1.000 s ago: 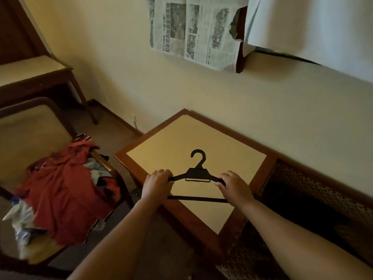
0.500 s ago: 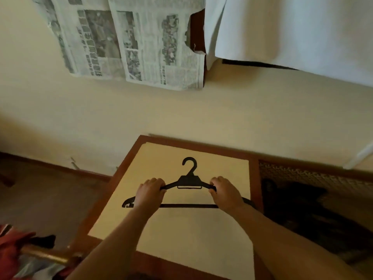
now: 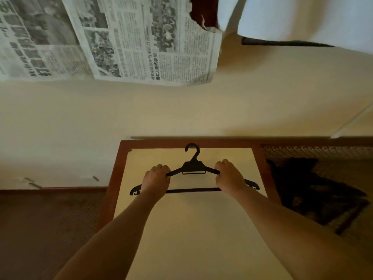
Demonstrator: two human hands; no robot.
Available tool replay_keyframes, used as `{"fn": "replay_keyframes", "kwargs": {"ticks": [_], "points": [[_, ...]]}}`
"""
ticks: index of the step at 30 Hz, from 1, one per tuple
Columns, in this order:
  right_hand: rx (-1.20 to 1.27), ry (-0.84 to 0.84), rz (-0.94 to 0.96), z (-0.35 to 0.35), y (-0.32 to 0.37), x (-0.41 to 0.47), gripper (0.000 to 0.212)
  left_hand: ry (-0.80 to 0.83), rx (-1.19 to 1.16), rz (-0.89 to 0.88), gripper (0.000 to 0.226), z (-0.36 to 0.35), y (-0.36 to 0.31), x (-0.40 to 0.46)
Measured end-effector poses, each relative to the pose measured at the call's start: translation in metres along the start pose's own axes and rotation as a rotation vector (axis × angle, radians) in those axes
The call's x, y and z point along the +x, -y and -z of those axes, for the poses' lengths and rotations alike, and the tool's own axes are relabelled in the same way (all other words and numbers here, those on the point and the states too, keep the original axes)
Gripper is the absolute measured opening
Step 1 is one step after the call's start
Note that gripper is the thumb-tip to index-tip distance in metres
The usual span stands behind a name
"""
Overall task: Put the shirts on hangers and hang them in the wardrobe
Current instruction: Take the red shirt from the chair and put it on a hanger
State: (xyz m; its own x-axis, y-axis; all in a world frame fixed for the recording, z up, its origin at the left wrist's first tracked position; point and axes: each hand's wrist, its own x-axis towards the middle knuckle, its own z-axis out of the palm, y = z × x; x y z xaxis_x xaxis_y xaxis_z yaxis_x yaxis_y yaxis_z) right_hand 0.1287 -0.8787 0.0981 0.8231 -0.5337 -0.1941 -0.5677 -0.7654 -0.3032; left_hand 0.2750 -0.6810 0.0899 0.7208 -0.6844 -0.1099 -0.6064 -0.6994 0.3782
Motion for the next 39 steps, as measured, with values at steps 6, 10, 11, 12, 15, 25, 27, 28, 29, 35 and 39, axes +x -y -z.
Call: {"fn": "replay_keyframes", "kwargs": {"ticks": [6, 10, 11, 12, 15, 25, 27, 28, 29, 35, 39], "points": [[-0.036, 0.043, -0.011, -0.016, -0.003, 0.036, 0.02, 0.08, 0.003, 0.033, 0.024, -0.011, 0.014, 0.033], [-0.055, 0.064, 0.017, -0.022, -0.006, 0.056, 0.02, 0.097, 0.011, 0.051, 0.029, -0.018, 0.018, 0.053], [-0.061, 0.064, 0.021, -0.023, -0.007, 0.061, 0.021, 0.099, 0.014, 0.049, 0.03, -0.019, 0.018, 0.057], [-0.072, 0.065, 0.024, -0.023, -0.007, 0.065, 0.022, 0.104, 0.018, 0.044, 0.031, -0.02, 0.019, 0.061], [-0.108, 0.071, 0.018, -0.023, -0.007, 0.077, 0.028, 0.123, 0.028, 0.046, 0.033, -0.024, 0.022, 0.072], [-0.117, 0.106, -0.037, -0.02, -0.01, 0.1, 0.033, 0.076, 0.015, 0.056, 0.035, -0.027, 0.017, 0.096], [-0.12, 0.108, -0.042, -0.019, -0.01, 0.098, 0.035, 0.074, 0.0, 0.071, 0.039, -0.026, 0.016, 0.094], [-0.118, 0.107, -0.049, -0.019, -0.009, 0.097, 0.036, 0.07, -0.01, 0.08, 0.041, -0.025, 0.016, 0.091], [-0.114, 0.106, -0.053, -0.018, -0.007, 0.095, 0.037, 0.063, -0.022, 0.09, 0.043, -0.024, 0.015, 0.087], [-0.06, 0.05, 0.136, -0.026, 0.028, 0.075, 0.052, -0.002, -0.083, 0.175, 0.05, -0.015, 0.022, 0.041], [0.013, 0.098, 0.31, -0.04, 0.077, 0.054, 0.056, -0.06, -0.089, 0.301, 0.056, -0.006, 0.04, -0.01]]}}
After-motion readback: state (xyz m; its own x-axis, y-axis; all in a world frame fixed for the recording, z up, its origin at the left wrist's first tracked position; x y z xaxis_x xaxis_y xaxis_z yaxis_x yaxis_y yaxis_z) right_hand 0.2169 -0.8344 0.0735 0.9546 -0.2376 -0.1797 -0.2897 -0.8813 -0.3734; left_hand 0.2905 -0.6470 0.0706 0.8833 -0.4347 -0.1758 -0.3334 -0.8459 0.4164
